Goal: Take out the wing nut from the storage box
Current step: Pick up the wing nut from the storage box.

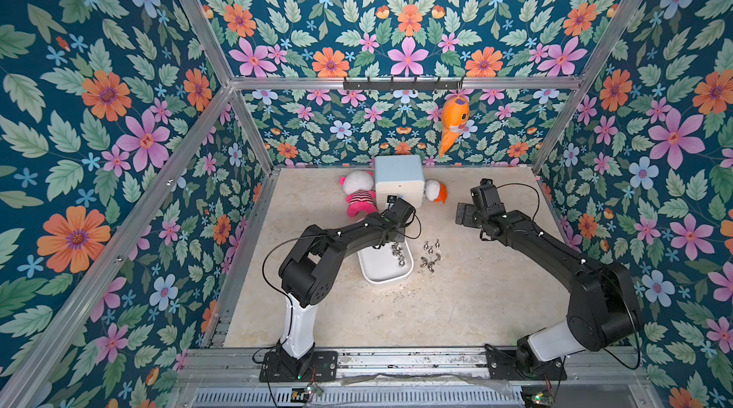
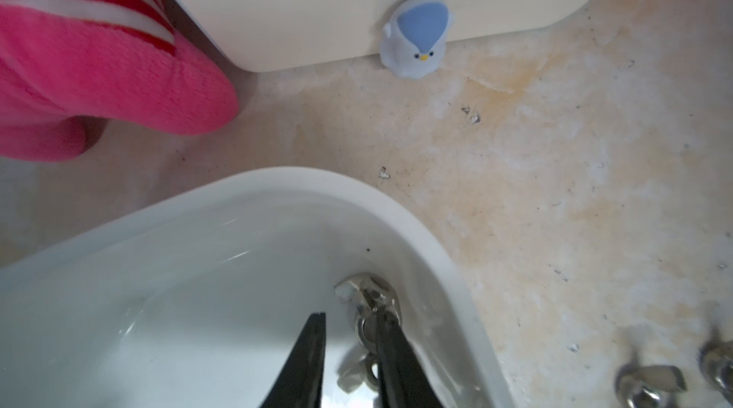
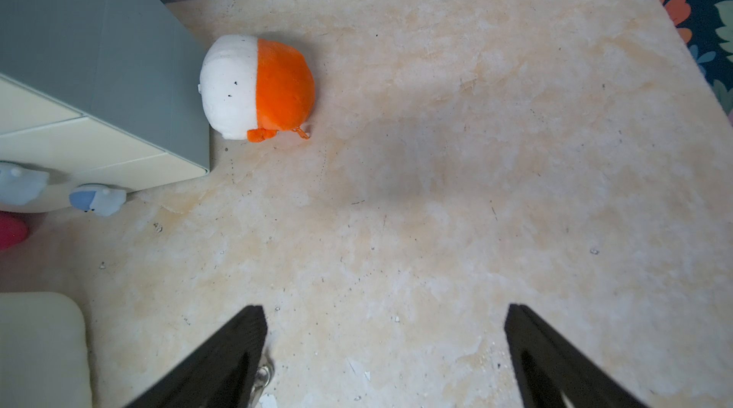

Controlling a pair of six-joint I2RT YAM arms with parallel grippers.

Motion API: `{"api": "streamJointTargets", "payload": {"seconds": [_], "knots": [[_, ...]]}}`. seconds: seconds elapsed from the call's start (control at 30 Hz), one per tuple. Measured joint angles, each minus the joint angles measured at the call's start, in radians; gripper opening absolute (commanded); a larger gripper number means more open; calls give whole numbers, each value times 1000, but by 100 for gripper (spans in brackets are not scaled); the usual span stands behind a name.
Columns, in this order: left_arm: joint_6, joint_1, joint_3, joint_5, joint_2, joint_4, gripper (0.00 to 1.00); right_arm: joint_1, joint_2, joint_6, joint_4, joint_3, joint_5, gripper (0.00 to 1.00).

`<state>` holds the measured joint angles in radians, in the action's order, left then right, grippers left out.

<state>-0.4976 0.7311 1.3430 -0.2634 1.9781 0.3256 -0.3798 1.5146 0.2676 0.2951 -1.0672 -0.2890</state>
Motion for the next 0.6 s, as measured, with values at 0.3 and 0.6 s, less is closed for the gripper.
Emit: {"api": "streamJointTargets", "payload": {"seconds": [0.3,0.6], "knots": [[-4,-3,-4,3,7,-19,27,0,0,0,0,0,0,99],[-22,-4,-14,3,21,-33,26,0,-3,0,0,1,0,99]]}}
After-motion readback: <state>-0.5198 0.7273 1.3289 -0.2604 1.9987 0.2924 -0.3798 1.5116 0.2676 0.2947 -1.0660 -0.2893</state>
